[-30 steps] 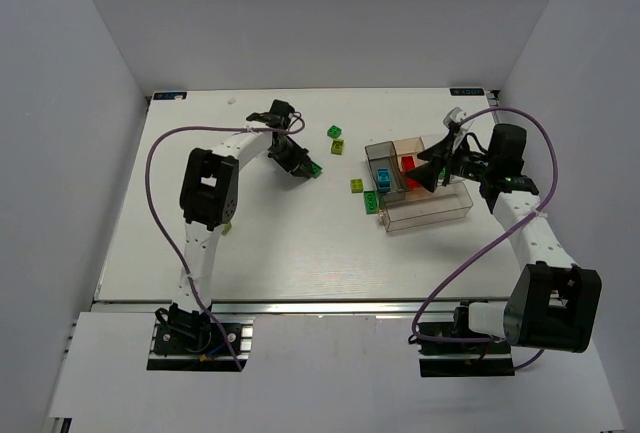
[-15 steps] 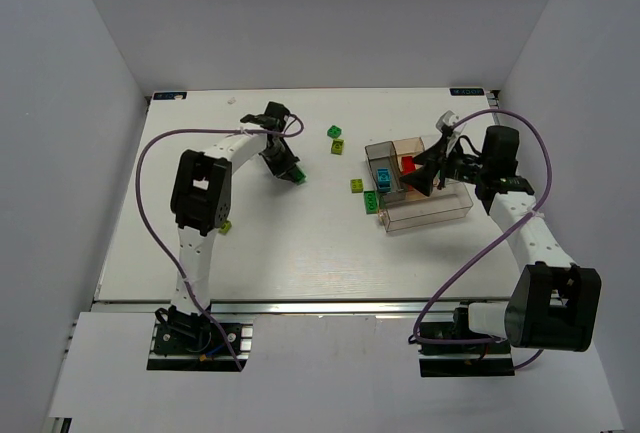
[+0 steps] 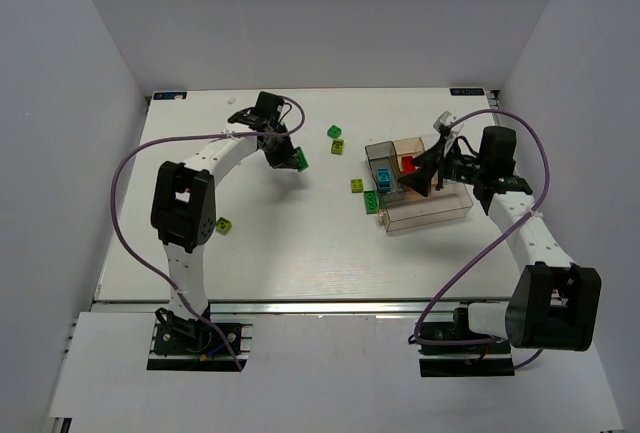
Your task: Sort the legos into containers by color
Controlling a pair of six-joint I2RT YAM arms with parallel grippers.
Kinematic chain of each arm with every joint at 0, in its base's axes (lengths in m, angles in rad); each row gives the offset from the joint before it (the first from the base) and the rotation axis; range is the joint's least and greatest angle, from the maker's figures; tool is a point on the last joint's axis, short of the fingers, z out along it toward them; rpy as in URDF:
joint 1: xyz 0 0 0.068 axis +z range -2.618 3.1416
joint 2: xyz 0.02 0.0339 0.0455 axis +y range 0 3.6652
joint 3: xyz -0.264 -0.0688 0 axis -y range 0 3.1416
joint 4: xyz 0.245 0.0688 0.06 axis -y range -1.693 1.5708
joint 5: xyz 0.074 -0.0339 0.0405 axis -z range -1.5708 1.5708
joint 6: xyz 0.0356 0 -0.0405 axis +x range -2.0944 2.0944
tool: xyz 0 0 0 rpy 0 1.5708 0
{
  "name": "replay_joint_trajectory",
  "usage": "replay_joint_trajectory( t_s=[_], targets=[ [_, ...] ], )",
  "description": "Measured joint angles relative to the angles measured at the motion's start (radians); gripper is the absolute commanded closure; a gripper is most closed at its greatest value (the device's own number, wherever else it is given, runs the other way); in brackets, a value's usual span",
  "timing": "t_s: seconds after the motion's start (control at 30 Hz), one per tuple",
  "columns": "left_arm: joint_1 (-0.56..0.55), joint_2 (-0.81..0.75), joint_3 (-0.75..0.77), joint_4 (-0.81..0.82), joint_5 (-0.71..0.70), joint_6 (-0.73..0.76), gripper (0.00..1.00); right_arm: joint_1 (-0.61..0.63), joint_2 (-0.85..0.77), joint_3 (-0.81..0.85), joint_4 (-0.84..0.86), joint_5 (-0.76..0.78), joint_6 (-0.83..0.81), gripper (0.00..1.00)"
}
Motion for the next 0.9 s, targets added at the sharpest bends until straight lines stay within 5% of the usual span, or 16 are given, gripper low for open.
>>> replay_joint_trajectory(
  t_s=[0.37,0.7,0.9],
  targets=[
    [-0.106,-0.051,0.046,0.13,0.227,0.053,1.0,-0.016,-0.021,0.019,0.08,0.282,0.217,0.3],
    [-0.242,0.281,0.497,0.299,0.405,-0.062,1.0,-0.127,-0.061,0.098,0.119,0.497,0.401,0.32],
    [-0.292,0.437,0.547,0.479,0.455,-0.217,1.0,-0.18,-0.1,0.098,0.135,0.512,0.452,0.33]
  ],
)
